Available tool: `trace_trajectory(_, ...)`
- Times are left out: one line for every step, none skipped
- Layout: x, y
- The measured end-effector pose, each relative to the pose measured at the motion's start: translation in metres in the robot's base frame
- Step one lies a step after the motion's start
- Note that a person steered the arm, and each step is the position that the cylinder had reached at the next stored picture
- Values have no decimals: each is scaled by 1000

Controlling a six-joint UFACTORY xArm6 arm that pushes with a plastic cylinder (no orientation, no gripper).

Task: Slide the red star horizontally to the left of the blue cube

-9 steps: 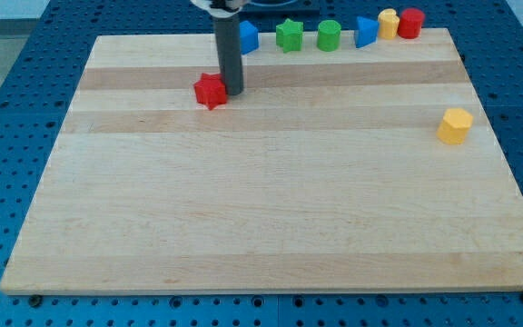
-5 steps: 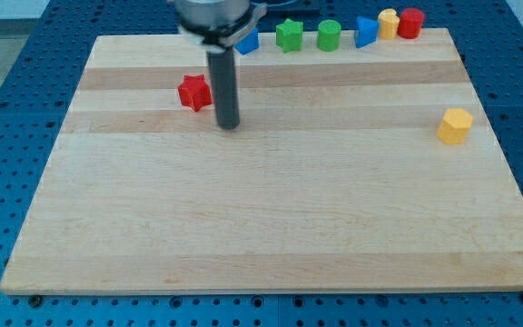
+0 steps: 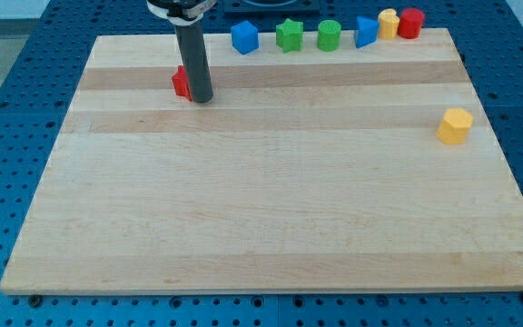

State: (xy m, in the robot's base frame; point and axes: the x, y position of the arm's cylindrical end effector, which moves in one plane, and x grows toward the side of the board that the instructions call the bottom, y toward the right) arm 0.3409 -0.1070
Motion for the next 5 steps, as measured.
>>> trace_trajectory(46,0)
trace_trajectory(56,-9)
trace_trajectory(13,-33)
trace_trajectory(-31,-42)
trace_trajectory(-55,-42)
